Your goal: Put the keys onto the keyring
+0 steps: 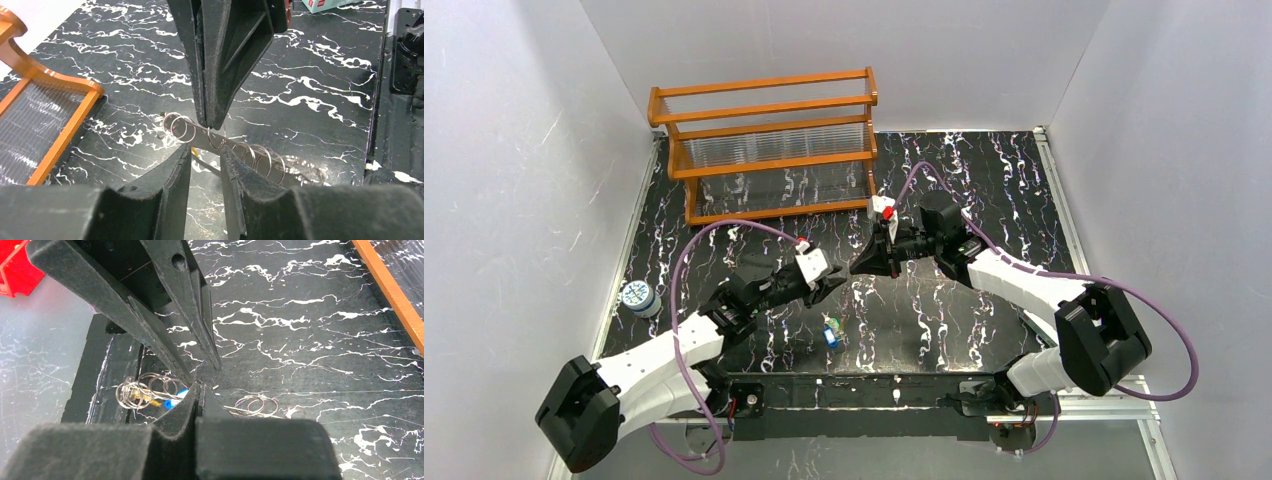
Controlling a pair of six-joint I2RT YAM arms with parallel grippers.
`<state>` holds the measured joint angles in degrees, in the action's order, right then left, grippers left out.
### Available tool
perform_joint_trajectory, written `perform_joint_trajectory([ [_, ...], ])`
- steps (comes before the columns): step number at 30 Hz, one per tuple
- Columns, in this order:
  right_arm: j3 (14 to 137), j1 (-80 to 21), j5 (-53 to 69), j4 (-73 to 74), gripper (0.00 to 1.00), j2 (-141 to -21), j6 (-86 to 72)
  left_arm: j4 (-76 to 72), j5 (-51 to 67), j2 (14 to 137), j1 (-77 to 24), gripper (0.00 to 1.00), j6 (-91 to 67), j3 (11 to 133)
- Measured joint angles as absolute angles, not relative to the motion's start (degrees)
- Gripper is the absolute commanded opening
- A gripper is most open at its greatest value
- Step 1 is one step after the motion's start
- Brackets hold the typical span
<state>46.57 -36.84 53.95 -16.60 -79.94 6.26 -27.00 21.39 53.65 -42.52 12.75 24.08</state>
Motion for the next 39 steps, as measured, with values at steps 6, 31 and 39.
perform_joint_trajectory([
  [6,46.57,-36.95,54.19,-16.62,0.01,-79.90,6.26,-28.88,23.22,56.64,-42.52,0.23,11.27,24.16],
  [31,45.84,-37.21,52.10,-16.78,0.45,-78.32,6.00,-33.04,23.64,57.63,-42.50,0.00,8.69,23.79],
  [39,41.60,-37.21,48.51,-21.28,0.45,-72.49,5.93,-36.38,21.37,50.57,-42.50,0.00,6.98,19.66],
])
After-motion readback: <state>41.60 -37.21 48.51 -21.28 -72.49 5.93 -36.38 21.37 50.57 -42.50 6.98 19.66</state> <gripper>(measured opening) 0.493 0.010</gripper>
